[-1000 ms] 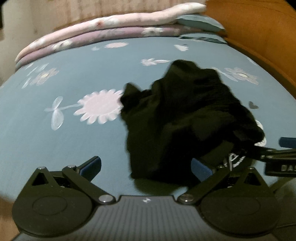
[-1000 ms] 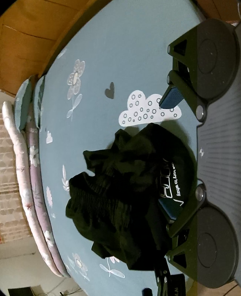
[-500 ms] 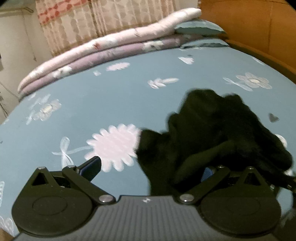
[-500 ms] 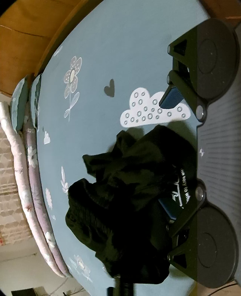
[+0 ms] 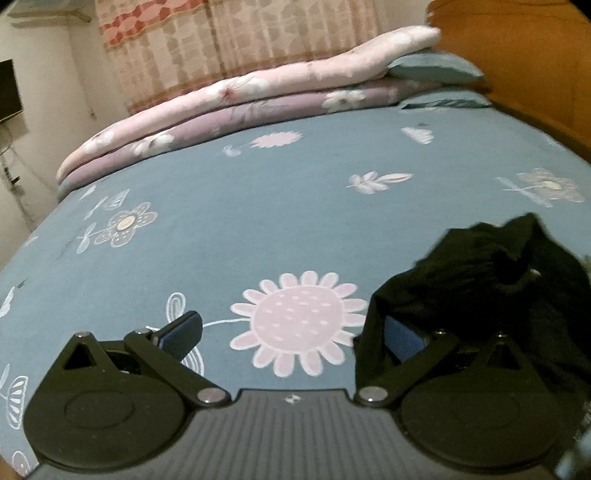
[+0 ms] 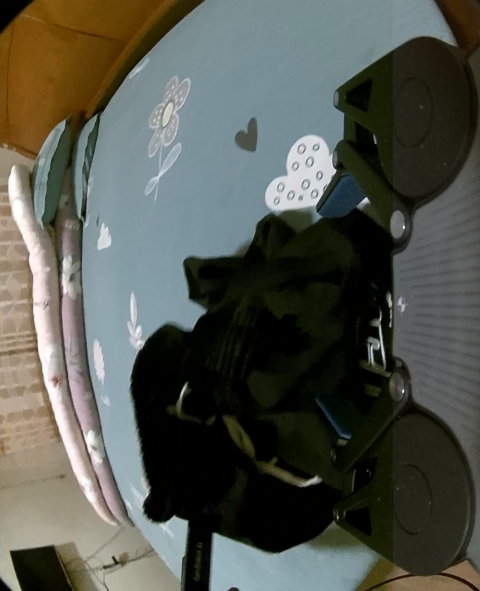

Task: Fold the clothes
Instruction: 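Move both grippers down onto the crumpled black garment, then grasp the black garment with the right gripper while the left gripper grasps it too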

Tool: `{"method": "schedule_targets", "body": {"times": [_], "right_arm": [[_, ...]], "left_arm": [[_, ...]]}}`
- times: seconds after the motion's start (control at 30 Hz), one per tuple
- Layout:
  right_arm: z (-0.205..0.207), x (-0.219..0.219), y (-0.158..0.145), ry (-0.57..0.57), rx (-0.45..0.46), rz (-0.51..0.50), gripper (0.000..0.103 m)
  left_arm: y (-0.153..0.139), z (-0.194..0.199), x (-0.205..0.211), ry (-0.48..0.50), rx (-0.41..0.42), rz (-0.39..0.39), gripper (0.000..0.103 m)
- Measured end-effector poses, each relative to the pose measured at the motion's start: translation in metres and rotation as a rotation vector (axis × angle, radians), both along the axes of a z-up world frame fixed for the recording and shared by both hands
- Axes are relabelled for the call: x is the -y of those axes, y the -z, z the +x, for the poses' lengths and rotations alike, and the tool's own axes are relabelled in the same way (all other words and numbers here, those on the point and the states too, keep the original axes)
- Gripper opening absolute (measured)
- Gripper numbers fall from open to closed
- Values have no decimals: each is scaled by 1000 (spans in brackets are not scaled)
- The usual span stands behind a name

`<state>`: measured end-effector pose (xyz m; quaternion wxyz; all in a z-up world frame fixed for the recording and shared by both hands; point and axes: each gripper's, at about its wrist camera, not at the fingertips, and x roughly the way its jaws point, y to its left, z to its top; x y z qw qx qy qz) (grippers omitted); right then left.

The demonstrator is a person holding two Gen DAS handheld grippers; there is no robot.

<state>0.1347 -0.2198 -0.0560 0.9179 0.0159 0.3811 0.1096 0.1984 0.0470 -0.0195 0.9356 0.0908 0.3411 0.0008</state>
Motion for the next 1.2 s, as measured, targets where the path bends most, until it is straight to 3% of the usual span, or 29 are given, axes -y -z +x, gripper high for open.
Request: {"method": "schedule_targets", "body": {"times": [0.2,0.37,0.5,0.77,0.93,1.0,1.2], "right_arm": [[10,-12,1,-59,22,0,103],[30,-21,19,-96,-12,-33,103],[38,-24,32,-118,-30,-49,103],[42,-12,45,-124,-56,24,103],[34,-3,49,-156,-5,34,103],[34,0,44,-149,-2,40,103],[22,7,27,-133,37,39,103]], "left_arm": [[7,-13,22,147,-30,-31,103],[17,-17,44,269,-67,-46,102],[45,0,46,301,-151,-53,102],[79,22,12,276,-310,-264,103],[91,21,-1,328,-284,-328,103],[84,22,-3,316,-263,-279,103],[27,34,-32,201,-73,-121,103]]}}
